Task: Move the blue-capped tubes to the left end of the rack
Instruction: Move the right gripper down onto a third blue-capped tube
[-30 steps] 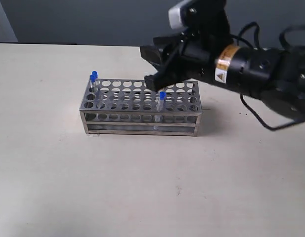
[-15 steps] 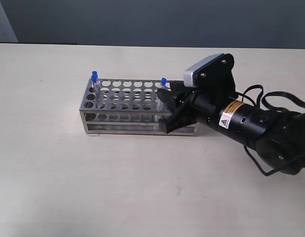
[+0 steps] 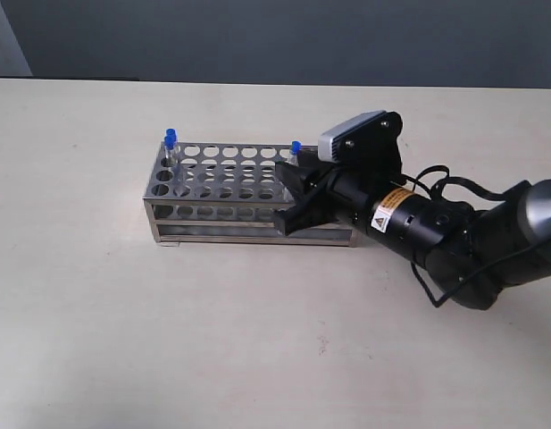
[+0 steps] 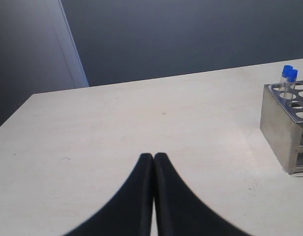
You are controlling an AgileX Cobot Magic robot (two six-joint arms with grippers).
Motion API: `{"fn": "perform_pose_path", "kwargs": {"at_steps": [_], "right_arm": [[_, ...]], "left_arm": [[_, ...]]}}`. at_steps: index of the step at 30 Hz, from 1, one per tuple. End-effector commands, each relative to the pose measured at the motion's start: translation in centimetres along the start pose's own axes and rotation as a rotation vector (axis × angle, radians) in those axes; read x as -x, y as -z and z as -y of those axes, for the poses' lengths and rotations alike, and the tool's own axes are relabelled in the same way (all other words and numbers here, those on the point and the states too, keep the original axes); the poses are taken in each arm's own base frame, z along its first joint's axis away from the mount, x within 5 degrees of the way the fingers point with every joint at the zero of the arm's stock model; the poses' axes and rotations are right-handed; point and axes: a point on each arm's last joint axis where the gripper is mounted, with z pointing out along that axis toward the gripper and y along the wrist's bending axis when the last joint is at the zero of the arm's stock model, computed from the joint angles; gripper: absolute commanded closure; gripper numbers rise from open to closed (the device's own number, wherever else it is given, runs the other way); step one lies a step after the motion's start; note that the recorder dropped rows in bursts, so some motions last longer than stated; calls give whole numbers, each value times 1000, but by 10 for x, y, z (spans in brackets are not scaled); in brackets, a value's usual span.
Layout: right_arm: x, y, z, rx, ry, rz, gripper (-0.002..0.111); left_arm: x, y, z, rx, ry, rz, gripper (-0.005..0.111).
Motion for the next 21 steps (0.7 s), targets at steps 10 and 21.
{"fn": "perform_pose_path", "kwargs": {"at_steps": [10,21], "right_arm": [[-2,-22,6,-16,13,-83,72],[-6,-22,6,-21,11,-124,75]], "left_arm": [[2,0,0,-8,3,12,106],[2,0,0,-8,3,12,106]]}}
